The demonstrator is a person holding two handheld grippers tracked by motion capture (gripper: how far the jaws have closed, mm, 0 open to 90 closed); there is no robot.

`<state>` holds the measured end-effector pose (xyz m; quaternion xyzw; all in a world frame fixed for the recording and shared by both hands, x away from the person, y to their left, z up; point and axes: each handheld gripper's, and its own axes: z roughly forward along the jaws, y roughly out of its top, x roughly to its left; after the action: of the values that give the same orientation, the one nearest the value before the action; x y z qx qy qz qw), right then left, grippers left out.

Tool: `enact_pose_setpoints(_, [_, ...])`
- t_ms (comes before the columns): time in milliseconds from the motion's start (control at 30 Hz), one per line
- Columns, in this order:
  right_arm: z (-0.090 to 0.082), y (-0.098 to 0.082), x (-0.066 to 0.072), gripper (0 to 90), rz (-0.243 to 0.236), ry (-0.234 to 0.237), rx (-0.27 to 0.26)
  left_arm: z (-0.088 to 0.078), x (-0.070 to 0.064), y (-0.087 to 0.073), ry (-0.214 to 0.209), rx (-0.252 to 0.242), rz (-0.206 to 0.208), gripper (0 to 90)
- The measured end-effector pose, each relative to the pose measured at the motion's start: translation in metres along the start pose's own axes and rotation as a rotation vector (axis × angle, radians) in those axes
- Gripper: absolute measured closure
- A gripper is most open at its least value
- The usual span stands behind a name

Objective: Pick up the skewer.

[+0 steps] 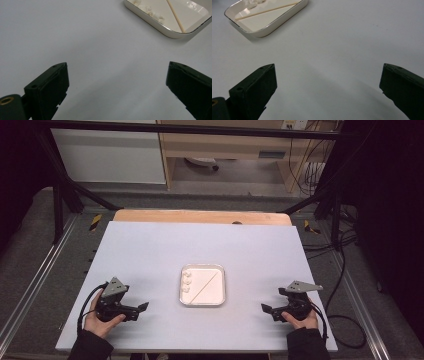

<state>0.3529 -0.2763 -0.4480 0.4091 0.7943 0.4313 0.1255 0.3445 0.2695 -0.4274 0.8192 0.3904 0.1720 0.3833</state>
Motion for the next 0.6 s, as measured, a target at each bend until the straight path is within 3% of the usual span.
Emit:
enact_pose_setpoints(333, [0.000, 0.000, 0.000, 1.7, -0.004, -0.009, 0.004, 0.015, -0.026, 0.032, 0.007, 0.037, 0.059, 5.4])
enact_pose_setpoints(600, [0.000, 0.000, -0.001, 1.7, -0.007, -0.014, 0.002, 0.044, -0.057, 0.070, -0.012, 0.060, 0.098, 6.6])
